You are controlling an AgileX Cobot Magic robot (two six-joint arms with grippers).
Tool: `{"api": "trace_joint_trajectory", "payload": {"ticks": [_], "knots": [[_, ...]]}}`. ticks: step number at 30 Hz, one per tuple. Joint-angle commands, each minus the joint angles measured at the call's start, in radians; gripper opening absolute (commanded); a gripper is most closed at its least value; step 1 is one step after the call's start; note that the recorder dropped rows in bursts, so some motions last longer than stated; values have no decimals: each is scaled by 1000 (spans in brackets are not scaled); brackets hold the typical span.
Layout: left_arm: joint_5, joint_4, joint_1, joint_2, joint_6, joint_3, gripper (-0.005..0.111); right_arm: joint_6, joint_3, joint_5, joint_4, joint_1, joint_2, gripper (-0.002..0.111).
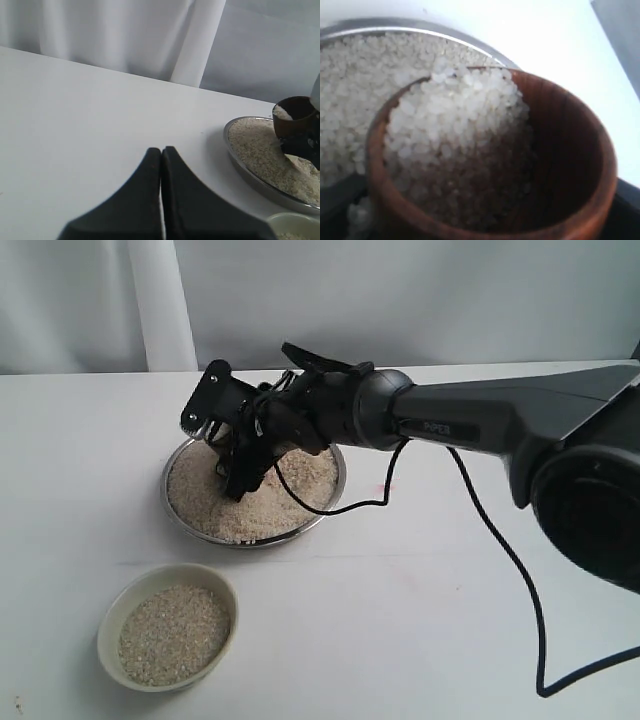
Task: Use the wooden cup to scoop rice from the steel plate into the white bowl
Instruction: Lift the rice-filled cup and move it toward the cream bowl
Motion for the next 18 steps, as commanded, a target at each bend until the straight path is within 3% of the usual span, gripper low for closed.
{"api": "trace_joint_trajectory", "payload": {"ticks": [1, 18], "knots": [[-7, -4, -3, 0, -1, 2, 0, 32, 80, -105, 12, -12, -83, 0], [-7, -4, -3, 0, -1, 2, 0, 29, 280, -167, 64, -18, -390, 0]]}}
